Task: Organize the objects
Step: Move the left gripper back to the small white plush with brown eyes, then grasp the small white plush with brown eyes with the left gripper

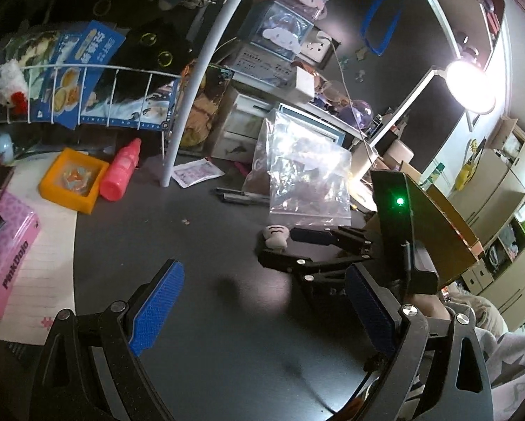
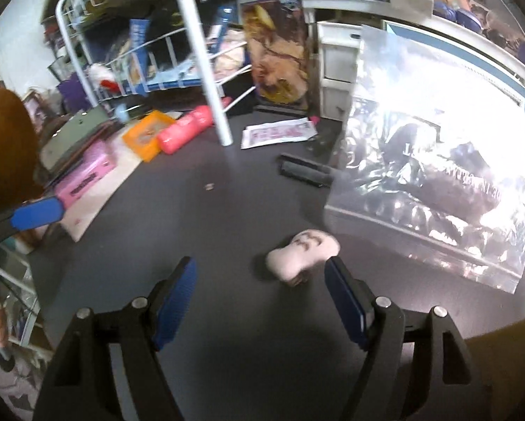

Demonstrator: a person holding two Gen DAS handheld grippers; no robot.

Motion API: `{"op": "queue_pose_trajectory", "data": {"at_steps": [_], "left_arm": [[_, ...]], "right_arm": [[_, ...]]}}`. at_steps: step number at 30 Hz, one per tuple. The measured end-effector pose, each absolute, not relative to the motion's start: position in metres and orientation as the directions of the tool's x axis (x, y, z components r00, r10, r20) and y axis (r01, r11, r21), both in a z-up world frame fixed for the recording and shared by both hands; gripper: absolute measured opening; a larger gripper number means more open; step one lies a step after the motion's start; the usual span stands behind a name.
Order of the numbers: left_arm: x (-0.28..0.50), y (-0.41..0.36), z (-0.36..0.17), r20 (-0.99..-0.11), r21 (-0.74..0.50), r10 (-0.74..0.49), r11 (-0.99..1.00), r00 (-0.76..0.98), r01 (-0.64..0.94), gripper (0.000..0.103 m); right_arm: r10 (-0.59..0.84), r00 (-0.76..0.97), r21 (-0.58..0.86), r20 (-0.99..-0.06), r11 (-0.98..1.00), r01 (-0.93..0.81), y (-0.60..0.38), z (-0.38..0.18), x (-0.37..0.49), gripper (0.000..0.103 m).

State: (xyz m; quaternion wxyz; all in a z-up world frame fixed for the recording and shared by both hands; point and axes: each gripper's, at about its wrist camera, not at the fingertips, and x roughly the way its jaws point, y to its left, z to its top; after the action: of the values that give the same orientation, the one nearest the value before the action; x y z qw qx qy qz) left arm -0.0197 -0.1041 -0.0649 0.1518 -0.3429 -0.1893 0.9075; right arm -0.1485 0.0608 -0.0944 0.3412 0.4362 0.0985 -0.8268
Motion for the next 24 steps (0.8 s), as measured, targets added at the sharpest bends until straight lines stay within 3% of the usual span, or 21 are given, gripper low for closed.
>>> {"op": "queue_pose_trajectory", "data": {"at_steps": [5, 10, 13, 24], "left_arm": [[-0.024, -0.107, -0.069, -0.571, -0.454, 0.404, -0.881, -0.714, -0.135, 0.092], [-0.026, -0.106, -0.069, -0.573, -0.457, 0.409, -0.879, -0.71, -0.137, 0.092], [-0.025, -0.106, -0.068, -0.574, -0.456, 0.408, -0.879, -0.71, -0.137, 0.092], [-0.01, -0.086, -0.051, -0.546, -0.451, 0.44, -0.872, -0.713, -0.192, 0.092]], "right_arm": [[-0.454, -0.398, 0.112, -0.797, -0.759, 0.641, 0.057, -0.104, -0.16, 0.07], [-0.434, -0.414, 0.083, -0.8, -0.765, 0.639, 0.057, -0.107, -0.163, 0.039], [-0.432, -0.414, 0.074, -0.801, -0.758, 0.648, 0.057, -0.107, -0.161, 0.03], [-0.584, -0.34, 0.104, -0.737, -0.596, 0.797, 0.053, -0.071, -0.103, 0.028]]}}
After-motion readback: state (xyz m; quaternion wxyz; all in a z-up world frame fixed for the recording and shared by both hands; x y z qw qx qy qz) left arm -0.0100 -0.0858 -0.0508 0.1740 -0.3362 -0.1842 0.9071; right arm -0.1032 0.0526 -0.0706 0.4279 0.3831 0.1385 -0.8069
